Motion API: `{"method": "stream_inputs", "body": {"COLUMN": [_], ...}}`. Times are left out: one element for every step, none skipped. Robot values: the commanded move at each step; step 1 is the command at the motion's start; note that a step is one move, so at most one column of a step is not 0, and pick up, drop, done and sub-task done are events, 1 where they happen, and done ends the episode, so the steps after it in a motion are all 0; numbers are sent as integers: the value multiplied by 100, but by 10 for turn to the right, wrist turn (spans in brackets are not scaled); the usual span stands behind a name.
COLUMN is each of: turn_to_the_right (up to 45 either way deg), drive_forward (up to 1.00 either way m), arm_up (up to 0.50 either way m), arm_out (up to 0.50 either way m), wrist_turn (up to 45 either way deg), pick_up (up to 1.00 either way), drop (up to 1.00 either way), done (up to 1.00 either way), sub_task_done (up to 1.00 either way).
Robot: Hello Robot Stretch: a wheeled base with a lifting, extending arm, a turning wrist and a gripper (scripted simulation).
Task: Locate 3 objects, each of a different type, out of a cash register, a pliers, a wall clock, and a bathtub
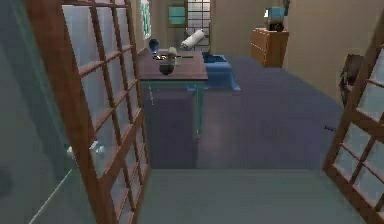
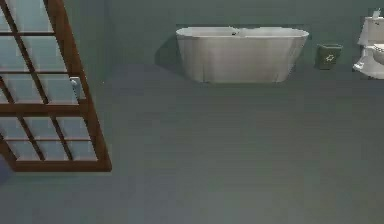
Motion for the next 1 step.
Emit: {"method": "stream_inputs", "body": {"turn_to_the_right": [450], "drive_forward": [0], "arm_up": [0], "arm_out": [0], "wrist_turn": [0], "pick_up": [0], "drop": [0], "done": [0], "sub_task_done": [0]}}
